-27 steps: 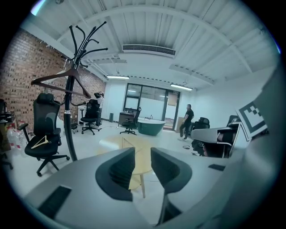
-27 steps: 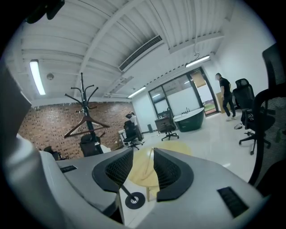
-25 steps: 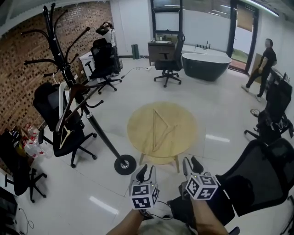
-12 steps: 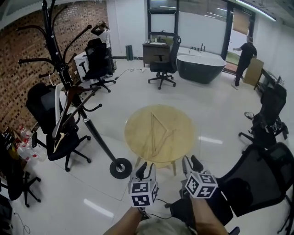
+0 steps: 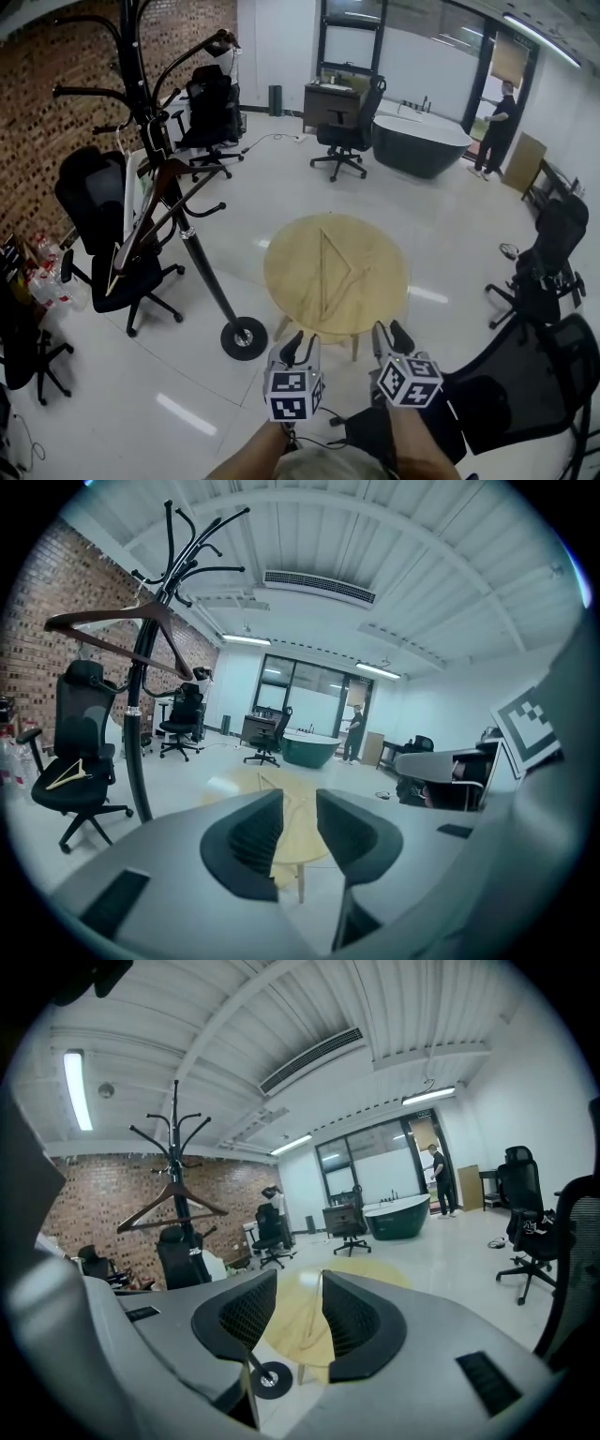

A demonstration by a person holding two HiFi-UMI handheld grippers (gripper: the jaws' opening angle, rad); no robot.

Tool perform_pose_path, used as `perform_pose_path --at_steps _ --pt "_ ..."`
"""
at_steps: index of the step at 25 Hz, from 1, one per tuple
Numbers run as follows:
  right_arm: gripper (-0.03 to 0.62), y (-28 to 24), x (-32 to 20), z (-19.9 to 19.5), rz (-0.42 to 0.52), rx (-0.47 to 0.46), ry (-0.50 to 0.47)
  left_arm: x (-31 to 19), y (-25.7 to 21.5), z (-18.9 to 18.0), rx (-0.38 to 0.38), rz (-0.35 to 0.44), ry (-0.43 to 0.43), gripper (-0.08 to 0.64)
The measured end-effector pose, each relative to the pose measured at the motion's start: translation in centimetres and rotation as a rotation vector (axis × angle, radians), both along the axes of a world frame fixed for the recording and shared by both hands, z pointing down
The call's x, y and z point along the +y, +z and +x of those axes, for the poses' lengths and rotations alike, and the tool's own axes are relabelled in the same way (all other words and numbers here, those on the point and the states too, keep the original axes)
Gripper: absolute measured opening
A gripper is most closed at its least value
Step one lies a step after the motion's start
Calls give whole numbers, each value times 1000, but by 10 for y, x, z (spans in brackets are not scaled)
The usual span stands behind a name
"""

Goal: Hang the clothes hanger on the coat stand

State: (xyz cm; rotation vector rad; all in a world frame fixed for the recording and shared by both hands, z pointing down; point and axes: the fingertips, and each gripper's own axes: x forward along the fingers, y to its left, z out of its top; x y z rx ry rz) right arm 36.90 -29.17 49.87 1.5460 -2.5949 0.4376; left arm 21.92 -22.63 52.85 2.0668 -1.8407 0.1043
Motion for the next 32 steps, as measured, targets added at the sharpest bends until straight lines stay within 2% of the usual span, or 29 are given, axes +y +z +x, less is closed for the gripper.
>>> perform_pose_path --at_steps 6,18,23,27,32 --pt "153 7 -28 -2 -11 -7 -33 -25 5 2 -15 -12 -25 114" --pt "166 23 -132 69 -62 -27 -133 -112 -4 82 -70 -43 -116 115" --pt "166 31 -164 89 -79 -29 -158 -137 -3 98 -82 -48 -158 115" --pt "166 46 -181 81 -110 -12 -158 -154 2 87 -75 -51 -168 117" --pt "168 59 -194 40 -160 11 -121 -172 9 45 -63 -77 -121 141"
